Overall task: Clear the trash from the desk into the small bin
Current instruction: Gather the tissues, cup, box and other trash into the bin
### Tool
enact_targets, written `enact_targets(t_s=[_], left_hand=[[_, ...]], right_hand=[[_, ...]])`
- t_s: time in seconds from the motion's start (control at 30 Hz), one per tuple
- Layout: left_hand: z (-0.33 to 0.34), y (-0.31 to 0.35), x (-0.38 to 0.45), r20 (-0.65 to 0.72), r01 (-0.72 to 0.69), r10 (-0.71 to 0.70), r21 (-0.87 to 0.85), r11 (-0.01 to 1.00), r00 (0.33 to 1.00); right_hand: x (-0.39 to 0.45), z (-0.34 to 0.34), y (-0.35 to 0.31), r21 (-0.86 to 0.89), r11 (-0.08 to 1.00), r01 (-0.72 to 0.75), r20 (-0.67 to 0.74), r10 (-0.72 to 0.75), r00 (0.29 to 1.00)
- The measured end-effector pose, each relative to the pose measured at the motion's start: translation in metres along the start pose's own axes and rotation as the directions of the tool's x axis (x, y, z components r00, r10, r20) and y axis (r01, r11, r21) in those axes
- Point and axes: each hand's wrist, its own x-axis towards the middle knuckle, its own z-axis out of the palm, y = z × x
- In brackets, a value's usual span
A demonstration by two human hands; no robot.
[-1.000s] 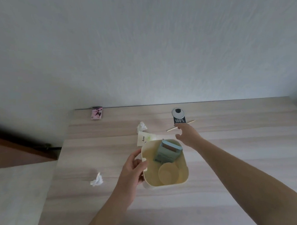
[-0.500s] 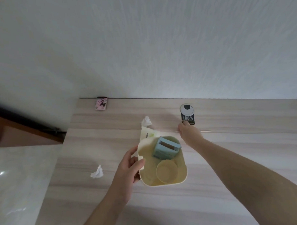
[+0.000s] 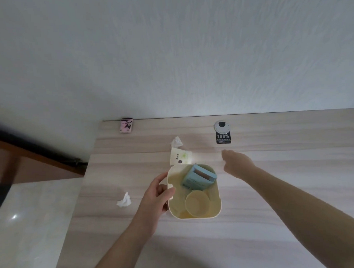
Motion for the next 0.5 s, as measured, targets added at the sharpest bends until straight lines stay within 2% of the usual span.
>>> enact_targets(t_s=[0.07,0.13,0.2,0.37,0.5], left_hand=[[-0.004,-0.001,-0.003,-0.003,-0.015,0.015,-0.01,1.0,1.0],[-0.009,-0.006,-0.006,0.004,-0.038,0.038,-0.013,0.999,0.999],[-0.015,-0.01,-0.01,0.007,-0.045,0.045,-0.018,0.999,0.999],[-0.033,-0.011,-0.026,0.024,-0.05,0.05,-0.021,0.999,0.998],[-0.047,-0.011,-0.037,0.003,-0.072,0.072,-0.008,0.997,0.997]], right_hand=[[-0.021,-0.017,0.001,0.102,0.994,0.046,-0.159,-0.029,0.987],[-0.048,-0.033,-0.003,0.203,0.974,0.103,-0.351,-0.026,0.936],[-0.077,-0.044,-0.012,0.266,0.951,0.156,-0.478,-0.011,0.878],[-0.135,-0.066,-0.05,0.439,0.874,0.207,-0.647,0.148,0.748],[-0.174,-0.088,-0.081,0.591,0.766,0.252,-0.701,0.334,0.63]])
